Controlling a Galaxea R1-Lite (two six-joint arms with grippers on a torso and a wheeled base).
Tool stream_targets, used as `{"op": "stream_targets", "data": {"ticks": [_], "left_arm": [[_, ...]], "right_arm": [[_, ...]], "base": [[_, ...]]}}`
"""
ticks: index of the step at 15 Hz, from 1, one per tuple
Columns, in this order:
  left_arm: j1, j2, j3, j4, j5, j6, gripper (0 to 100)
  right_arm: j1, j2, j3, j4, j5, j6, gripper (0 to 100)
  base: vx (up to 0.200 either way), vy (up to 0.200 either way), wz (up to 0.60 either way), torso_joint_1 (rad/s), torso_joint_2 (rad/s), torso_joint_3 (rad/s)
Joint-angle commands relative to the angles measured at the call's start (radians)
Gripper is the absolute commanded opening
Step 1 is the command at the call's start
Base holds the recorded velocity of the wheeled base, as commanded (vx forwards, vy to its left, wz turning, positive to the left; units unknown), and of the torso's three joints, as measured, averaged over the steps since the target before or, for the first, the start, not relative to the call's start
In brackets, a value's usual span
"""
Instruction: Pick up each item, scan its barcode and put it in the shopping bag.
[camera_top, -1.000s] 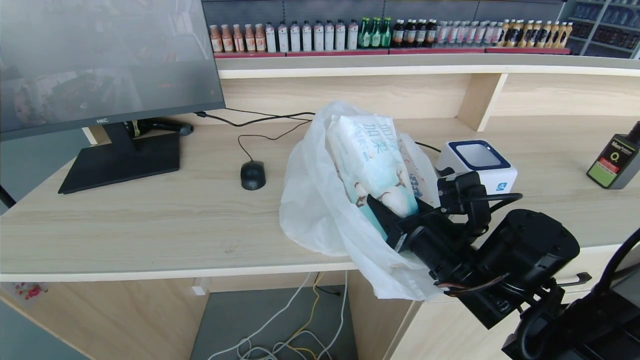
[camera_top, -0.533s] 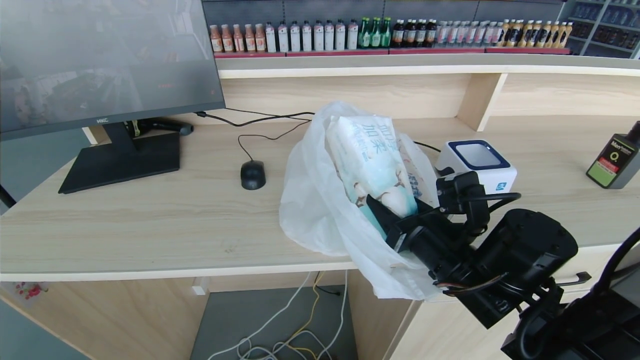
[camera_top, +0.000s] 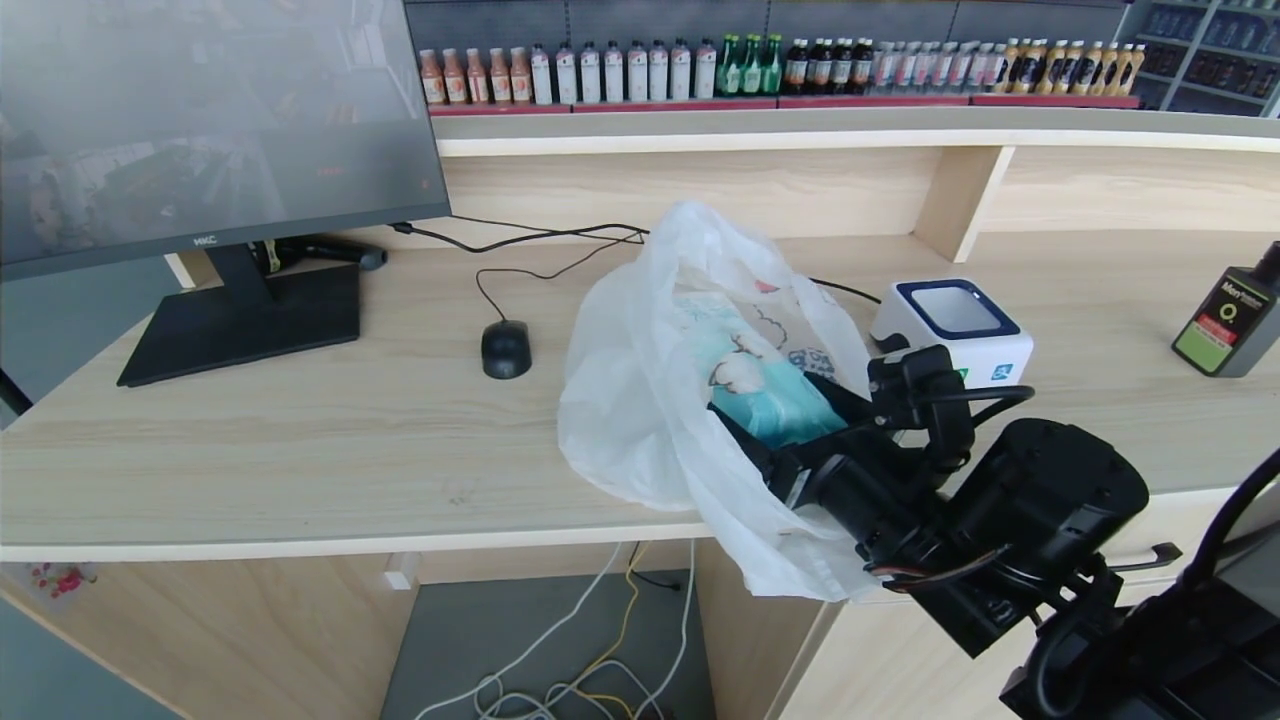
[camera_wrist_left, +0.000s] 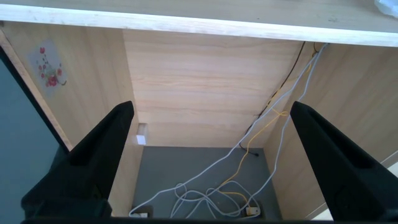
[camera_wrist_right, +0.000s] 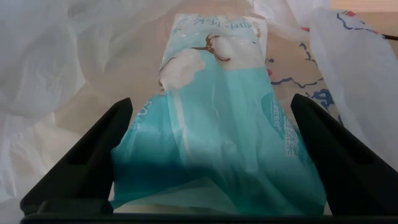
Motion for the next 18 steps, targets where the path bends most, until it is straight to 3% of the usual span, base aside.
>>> {"op": "stream_targets", "data": {"ticks": [1,8,18], "left_arm": [[0.0,0.0,0.0,0.0,0.0,0.0,100],[0.0,0.0,0.0,0.0,0.0,0.0,100],[0.0,0.0,0.0,0.0,0.0,0.0,100]], "right_arm": [[0.0,0.0,-0.001,-0.005,0.0,-0.001,100],[0.0,-0.02,-0.001,-0.005,0.0,0.001,100],[0.028,-0.229,0.028,-0.005,-0.003,-0.005,100]], "base": [[0.0,0.0,0.0,0.0,0.0,0.0],[0.0,0.0,0.0,0.0,0.0,0.0],[0.0,0.0,0.0,0.0,0.0,0.0]]}}
